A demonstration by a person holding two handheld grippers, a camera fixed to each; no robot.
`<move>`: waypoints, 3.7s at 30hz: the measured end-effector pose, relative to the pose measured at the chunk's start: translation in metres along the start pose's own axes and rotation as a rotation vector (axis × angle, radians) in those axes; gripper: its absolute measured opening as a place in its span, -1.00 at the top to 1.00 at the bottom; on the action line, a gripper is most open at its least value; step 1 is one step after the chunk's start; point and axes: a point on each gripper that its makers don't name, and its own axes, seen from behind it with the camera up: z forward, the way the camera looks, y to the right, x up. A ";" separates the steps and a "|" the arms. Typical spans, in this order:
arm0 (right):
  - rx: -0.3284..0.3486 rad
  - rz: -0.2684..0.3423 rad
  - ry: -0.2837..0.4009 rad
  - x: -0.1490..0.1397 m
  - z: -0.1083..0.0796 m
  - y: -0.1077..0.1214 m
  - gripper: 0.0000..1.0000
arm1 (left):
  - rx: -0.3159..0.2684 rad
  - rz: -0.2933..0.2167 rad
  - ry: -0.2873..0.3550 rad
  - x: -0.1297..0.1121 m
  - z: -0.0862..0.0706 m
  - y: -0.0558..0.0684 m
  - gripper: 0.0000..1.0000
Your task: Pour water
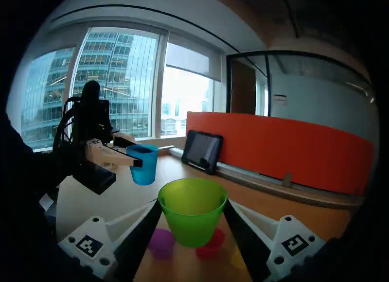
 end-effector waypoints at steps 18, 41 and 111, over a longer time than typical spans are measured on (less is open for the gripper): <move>0.020 -0.005 0.017 0.007 0.009 -0.003 -0.84 | 0.004 0.039 0.087 0.036 -0.006 0.010 -0.74; 0.074 0.024 0.044 0.010 0.024 -0.014 -0.84 | 0.068 0.180 0.182 0.083 -0.024 0.010 -0.74; 0.251 0.021 0.063 0.005 0.061 -0.075 -0.83 | 0.262 0.978 0.156 0.143 -0.009 0.031 -0.75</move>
